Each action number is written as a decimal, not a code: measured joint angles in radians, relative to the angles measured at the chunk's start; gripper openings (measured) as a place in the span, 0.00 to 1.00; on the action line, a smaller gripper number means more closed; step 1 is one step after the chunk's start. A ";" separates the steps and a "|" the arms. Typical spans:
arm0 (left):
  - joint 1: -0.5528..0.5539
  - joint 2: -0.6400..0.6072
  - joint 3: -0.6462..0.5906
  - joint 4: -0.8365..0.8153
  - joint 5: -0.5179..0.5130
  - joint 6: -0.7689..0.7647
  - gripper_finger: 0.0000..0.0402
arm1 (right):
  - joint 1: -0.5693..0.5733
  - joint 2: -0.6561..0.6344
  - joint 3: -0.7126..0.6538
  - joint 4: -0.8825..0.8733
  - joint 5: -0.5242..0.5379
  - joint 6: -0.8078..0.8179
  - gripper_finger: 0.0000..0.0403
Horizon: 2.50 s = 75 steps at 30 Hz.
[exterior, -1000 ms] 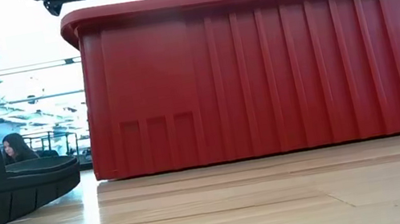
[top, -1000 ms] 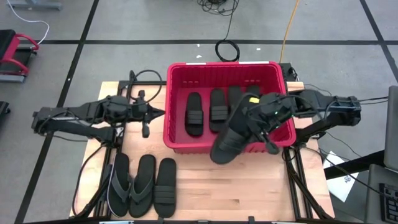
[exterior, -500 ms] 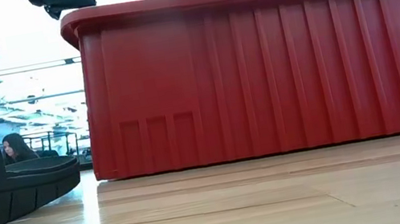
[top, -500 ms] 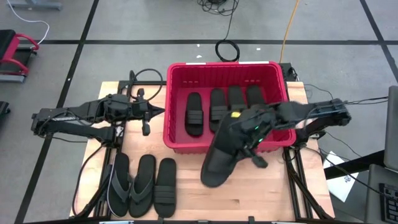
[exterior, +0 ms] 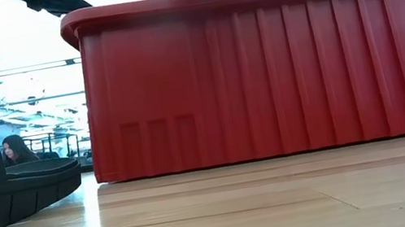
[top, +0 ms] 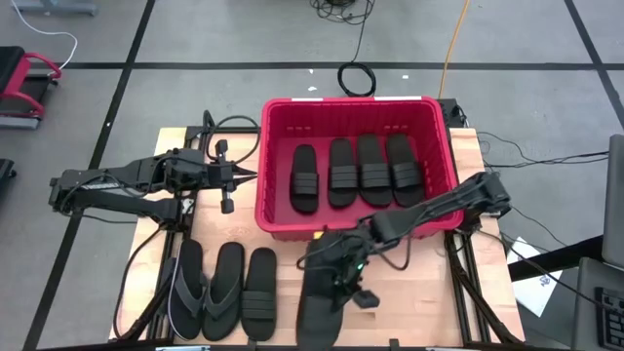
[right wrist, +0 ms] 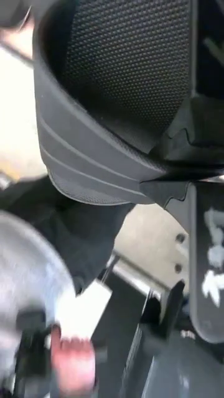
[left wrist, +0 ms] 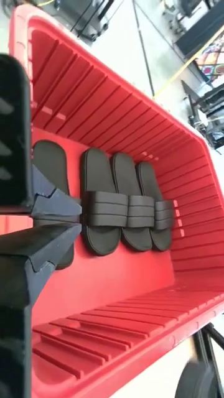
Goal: Pick and place slides into bin
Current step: Put the black slipper into the red bin
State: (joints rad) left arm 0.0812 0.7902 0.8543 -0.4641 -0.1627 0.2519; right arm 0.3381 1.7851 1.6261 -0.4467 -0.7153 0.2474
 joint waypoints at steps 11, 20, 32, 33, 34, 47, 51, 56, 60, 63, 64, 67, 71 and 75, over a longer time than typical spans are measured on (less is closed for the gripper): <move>0.056 -0.031 0.000 0.012 0.001 -0.012 0.01 | -0.011 0.174 0.001 0.151 -0.091 -0.011 0.00; 0.093 -0.053 0.000 0.025 0.006 -0.021 0.05 | -0.010 0.231 0.001 0.170 -0.097 -0.052 0.00; 0.106 -0.052 0.000 0.105 0.006 -0.011 0.01 | 0.006 0.245 0.001 0.163 0.124 -0.033 0.00; 0.106 -0.052 0.000 0.111 0.006 -0.012 0.00 | 0.009 0.245 0.001 0.163 0.163 -0.033 0.00; 0.106 -0.052 0.000 0.116 0.006 -0.016 0.01 | 0.013 0.238 0.001 0.162 0.206 -0.033 0.00; 0.104 -0.052 0.000 0.123 0.006 0.002 0.02 | 0.115 0.239 0.001 -0.011 0.517 0.080 0.00; 0.104 -0.052 0.000 0.126 0.006 0.000 0.01 | 0.144 0.238 0.001 -0.013 0.683 0.071 0.00; 0.104 -0.052 0.000 0.127 0.006 -0.010 0.04 | 0.143 0.237 0.001 -0.010 0.684 0.050 0.01; 0.104 -0.052 0.000 0.127 0.007 -0.002 0.04 | 0.142 0.237 0.001 -0.003 0.685 0.049 0.01; 0.104 -0.052 0.000 0.127 0.007 -0.001 0.03 | 0.138 0.237 0.001 -0.004 0.684 0.096 0.01; 0.104 -0.052 0.000 0.127 0.007 -0.002 0.02 | 0.135 0.237 0.001 -0.004 0.684 0.098 0.01; 0.104 -0.052 0.000 0.128 0.007 -0.017 0.00 | 0.134 0.237 0.001 0.001 0.685 0.100 0.01; 0.104 -0.052 0.000 0.130 0.008 -0.009 0.02 | 0.138 0.237 0.001 0.004 0.687 0.100 0.01; 0.104 -0.052 0.000 0.134 0.008 0.002 0.05 | 0.141 0.237 0.001 0.003 0.687 0.075 0.01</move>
State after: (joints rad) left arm 0.1848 0.7383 0.8539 -0.3302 -0.1546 0.2541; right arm 0.4793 2.0224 1.6272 -0.4438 -0.0280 0.3223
